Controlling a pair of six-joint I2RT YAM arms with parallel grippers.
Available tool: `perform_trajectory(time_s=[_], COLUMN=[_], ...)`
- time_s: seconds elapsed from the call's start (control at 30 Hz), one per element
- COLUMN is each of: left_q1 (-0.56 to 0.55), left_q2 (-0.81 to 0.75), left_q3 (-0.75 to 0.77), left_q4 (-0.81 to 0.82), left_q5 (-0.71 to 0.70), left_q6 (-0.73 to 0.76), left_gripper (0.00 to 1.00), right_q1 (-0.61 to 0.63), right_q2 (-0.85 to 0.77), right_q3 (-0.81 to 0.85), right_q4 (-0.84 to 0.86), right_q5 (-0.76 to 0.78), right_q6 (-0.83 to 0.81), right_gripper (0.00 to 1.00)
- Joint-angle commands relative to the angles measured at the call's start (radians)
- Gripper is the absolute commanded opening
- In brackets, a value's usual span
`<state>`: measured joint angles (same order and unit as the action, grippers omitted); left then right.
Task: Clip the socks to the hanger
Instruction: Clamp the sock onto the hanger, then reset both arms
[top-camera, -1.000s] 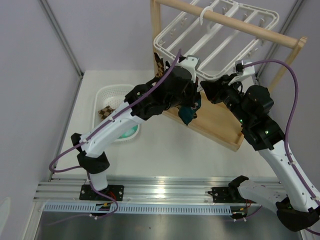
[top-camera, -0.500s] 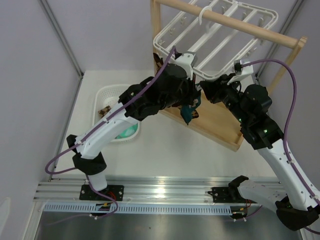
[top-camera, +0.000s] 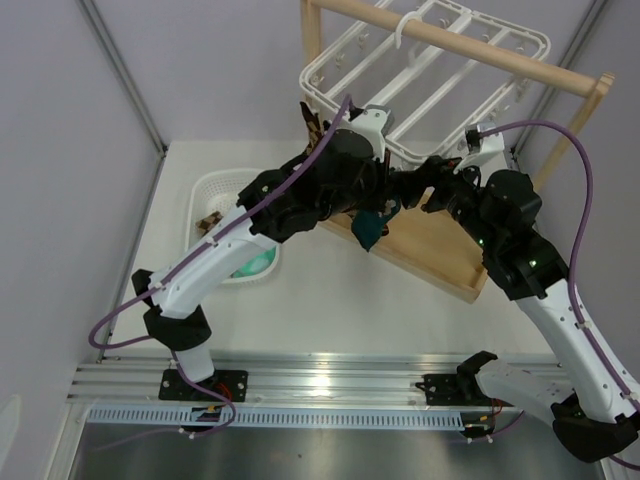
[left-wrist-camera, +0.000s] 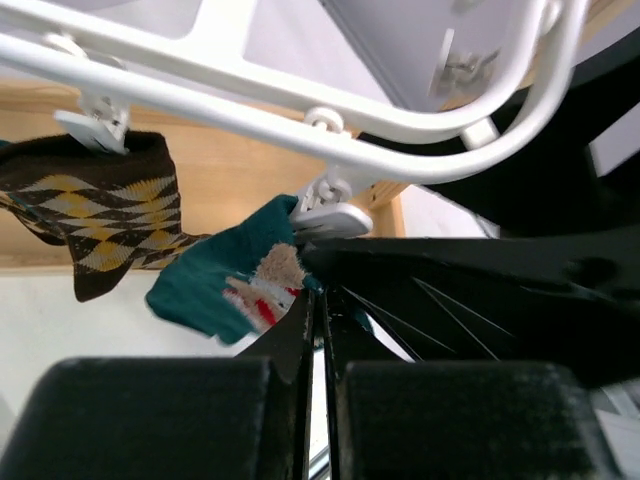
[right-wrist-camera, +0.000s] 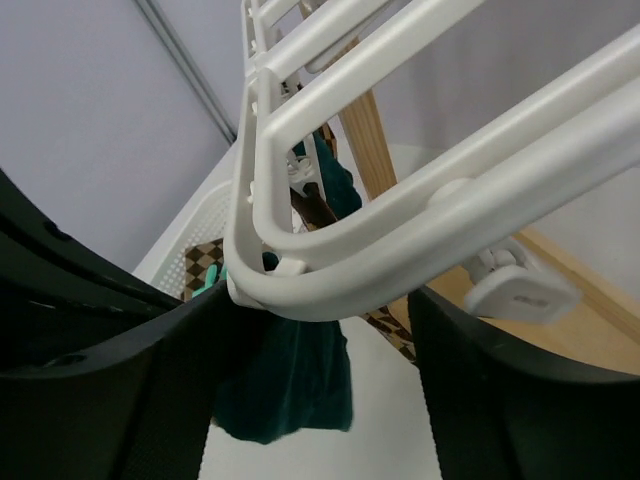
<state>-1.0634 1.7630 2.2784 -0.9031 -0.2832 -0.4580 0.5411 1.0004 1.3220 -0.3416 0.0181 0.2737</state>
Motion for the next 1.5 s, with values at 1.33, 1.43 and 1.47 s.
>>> perform_trajectory(time_s=[1.33,1.43,1.47], left_q1=[0.246,0.263,0.269], left_q2=[-0.807,-0.849,-0.867], left_q3=[-1.006,-1.04,-1.056], left_q4=[0.211,0.208,0.208], left_q5=[-0.182,-0.18,-0.18], left_q6=[-0.064,-0.062,-0.062], left_gripper=[0.96,0.96,0.95], right_q1=[-0.047,-0.059,-0.062], right_q2=[0.013,0.023,0.026], right_q3=[0.256,0.261,0.258], right_q4=[-0.197,-0.185,-0.18], right_q5=[0.422,0.411,0.41], right_q6=[-0.053,-0.047,-0.048], right_gripper=[0.82,0.82,0.82])
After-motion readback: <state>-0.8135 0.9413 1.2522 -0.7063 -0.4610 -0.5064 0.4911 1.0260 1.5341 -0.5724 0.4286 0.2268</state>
